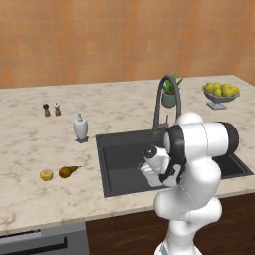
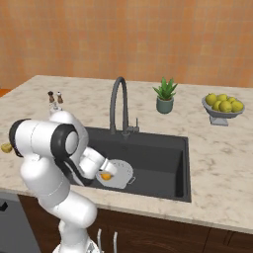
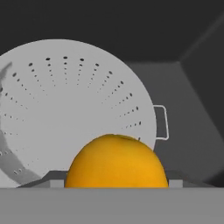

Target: Put the colander in the sink, put the pear, orange, kiwi in the colander, and turn on the sink faucet and pour water over the colander.

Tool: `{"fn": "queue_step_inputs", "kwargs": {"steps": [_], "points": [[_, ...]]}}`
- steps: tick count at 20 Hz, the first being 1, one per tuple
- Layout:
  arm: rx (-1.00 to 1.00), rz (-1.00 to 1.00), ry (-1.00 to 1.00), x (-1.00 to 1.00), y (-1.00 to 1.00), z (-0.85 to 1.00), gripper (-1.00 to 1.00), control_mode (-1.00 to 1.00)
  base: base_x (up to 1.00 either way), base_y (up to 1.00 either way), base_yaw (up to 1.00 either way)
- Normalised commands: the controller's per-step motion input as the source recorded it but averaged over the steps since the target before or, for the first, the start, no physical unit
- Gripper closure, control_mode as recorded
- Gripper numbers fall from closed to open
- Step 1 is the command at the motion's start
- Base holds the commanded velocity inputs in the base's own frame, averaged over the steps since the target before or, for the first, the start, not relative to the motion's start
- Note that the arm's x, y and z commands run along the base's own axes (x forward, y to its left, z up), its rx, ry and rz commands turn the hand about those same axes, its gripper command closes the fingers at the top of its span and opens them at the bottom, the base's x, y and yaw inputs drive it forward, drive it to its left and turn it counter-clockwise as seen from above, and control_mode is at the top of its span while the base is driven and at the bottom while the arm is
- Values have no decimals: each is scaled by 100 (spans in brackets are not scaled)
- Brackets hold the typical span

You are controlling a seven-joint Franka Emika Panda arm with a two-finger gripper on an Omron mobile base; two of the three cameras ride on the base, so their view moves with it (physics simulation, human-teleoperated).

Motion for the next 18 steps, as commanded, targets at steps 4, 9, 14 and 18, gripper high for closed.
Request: {"fn": "queue_step_inputs", "kwargs": {"steps": [4,9,14,18], "points": [[1,0,0,15,-14,-9,100,-100,0,0,0],[4,0,0,19,-12,-1,-100,-100,0,0,0],[10,0,-5,4,-6,1,-100,-100,0,0,0],[13,0,-18,0,0,19,-100,-100,0,0,0]]}}
